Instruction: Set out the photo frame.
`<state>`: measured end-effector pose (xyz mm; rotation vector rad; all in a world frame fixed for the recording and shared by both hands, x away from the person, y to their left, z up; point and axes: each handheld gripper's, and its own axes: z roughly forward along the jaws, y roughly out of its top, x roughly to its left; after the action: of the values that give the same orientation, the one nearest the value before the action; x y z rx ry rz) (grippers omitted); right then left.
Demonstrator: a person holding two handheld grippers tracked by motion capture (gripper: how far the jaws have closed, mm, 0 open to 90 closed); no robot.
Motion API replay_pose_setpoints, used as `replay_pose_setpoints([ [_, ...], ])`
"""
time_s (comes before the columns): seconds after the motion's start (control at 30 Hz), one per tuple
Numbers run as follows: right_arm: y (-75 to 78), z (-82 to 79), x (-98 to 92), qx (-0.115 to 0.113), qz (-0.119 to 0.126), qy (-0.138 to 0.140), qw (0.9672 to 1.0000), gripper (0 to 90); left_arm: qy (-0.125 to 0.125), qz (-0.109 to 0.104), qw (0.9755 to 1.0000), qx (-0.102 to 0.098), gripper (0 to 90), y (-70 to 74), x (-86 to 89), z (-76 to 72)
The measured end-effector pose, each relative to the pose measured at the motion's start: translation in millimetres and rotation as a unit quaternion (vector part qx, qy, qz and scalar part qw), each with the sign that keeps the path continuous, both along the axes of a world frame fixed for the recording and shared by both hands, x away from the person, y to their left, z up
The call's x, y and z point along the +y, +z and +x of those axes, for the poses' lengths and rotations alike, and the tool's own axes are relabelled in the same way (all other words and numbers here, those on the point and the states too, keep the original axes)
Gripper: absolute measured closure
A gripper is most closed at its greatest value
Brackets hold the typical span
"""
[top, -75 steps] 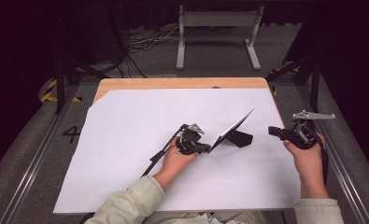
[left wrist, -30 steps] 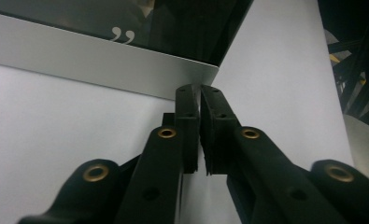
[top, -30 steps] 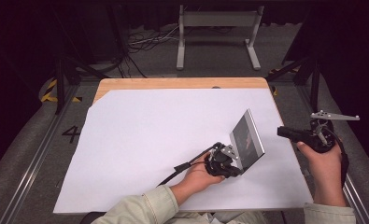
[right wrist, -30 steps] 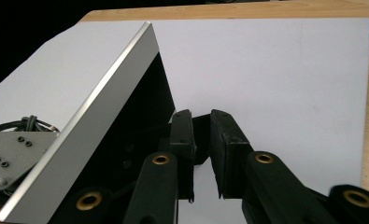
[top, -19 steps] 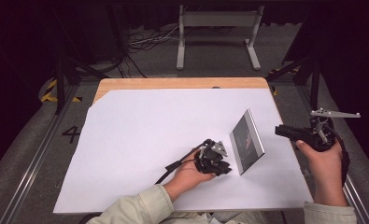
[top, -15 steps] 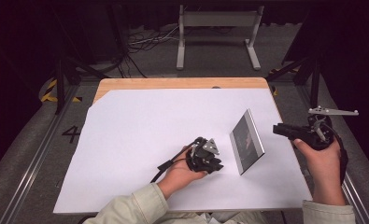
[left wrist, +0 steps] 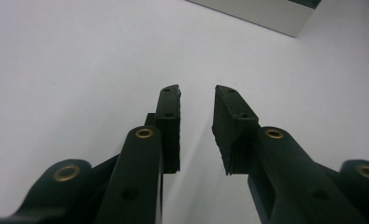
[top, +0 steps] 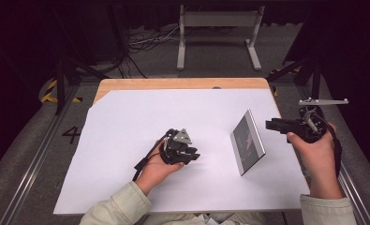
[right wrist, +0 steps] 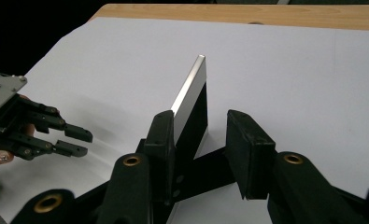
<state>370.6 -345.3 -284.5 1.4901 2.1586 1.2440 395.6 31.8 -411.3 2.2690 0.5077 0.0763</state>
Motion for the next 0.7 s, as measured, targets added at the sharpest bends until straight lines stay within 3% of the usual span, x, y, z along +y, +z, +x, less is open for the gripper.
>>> replay_pose_setpoints([
  [0.07,1.2,0.9,1.2,0.003,-0.002,0.002,1.0,61.5,0.007,0.005,0.9999,-0.009,72.3,1.3,7.4,0.9],
  [0.27,8.6,5.5,9.4,0.026,-0.013,-0.001,0.9996,61.4,0.024,-0.002,0.9997,-0.006,71.2,4.0,23.0,3.6],
  [0.7,11.5,15.6,27.6,0.082,-0.01,-0.002,0.9966,62.9,0.046,-0.011,0.9988,-0.005,70.7,6.8,33.1,9.4],
])
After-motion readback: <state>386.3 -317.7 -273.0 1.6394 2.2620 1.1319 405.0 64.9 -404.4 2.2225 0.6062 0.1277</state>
